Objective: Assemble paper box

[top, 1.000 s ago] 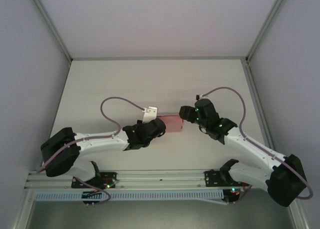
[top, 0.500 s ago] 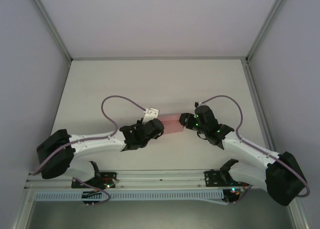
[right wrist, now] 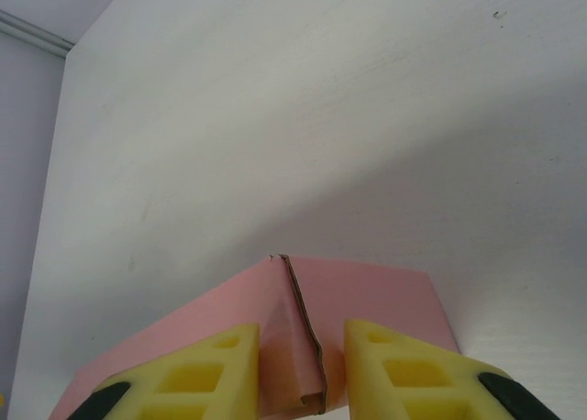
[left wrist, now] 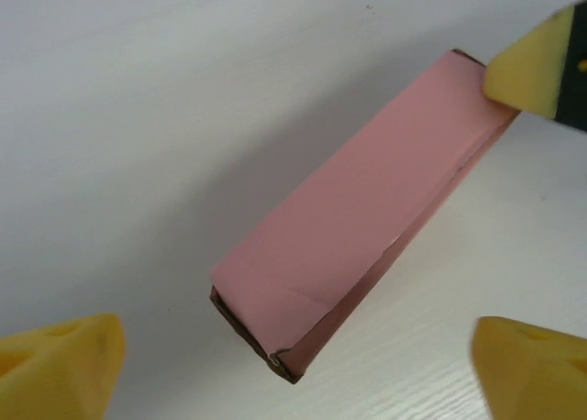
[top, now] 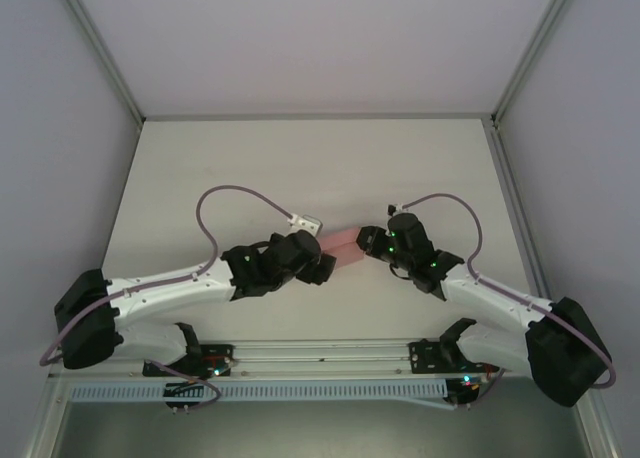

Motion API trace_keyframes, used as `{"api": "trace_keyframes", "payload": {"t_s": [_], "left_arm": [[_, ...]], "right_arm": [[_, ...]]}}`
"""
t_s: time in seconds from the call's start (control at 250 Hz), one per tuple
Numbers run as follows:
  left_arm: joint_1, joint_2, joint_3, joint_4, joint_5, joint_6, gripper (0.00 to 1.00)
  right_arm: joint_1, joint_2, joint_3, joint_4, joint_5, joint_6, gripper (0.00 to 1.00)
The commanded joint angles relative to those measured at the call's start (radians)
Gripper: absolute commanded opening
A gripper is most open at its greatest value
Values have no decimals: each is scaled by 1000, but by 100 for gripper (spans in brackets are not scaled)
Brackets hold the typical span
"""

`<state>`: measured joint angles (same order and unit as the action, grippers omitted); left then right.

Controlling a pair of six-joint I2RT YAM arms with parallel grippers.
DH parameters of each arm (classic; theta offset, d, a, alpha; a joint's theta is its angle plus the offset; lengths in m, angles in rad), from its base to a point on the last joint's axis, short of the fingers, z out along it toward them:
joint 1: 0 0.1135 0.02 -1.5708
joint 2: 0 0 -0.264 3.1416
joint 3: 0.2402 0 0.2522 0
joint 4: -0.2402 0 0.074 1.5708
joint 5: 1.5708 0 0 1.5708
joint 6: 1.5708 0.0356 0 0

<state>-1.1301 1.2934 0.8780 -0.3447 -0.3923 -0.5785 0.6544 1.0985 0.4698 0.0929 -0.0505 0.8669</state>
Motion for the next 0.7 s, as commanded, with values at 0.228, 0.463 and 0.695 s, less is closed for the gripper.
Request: {"api": "trace_keyframes", "payload": {"t_s": [0.228, 0.463, 0.695], "left_arm": [[307, -44, -144, 219, 418, -138, 100], [358, -35, -223, 285, 507, -148, 88], [388, -52, -385, 455, 594, -153, 52]], "right_arm": [[13, 54, -84, -170, -16, 19, 21], [13, 62, -85, -170, -5, 21, 19], [10, 81, -89, -150, 4, 10, 19]]}}
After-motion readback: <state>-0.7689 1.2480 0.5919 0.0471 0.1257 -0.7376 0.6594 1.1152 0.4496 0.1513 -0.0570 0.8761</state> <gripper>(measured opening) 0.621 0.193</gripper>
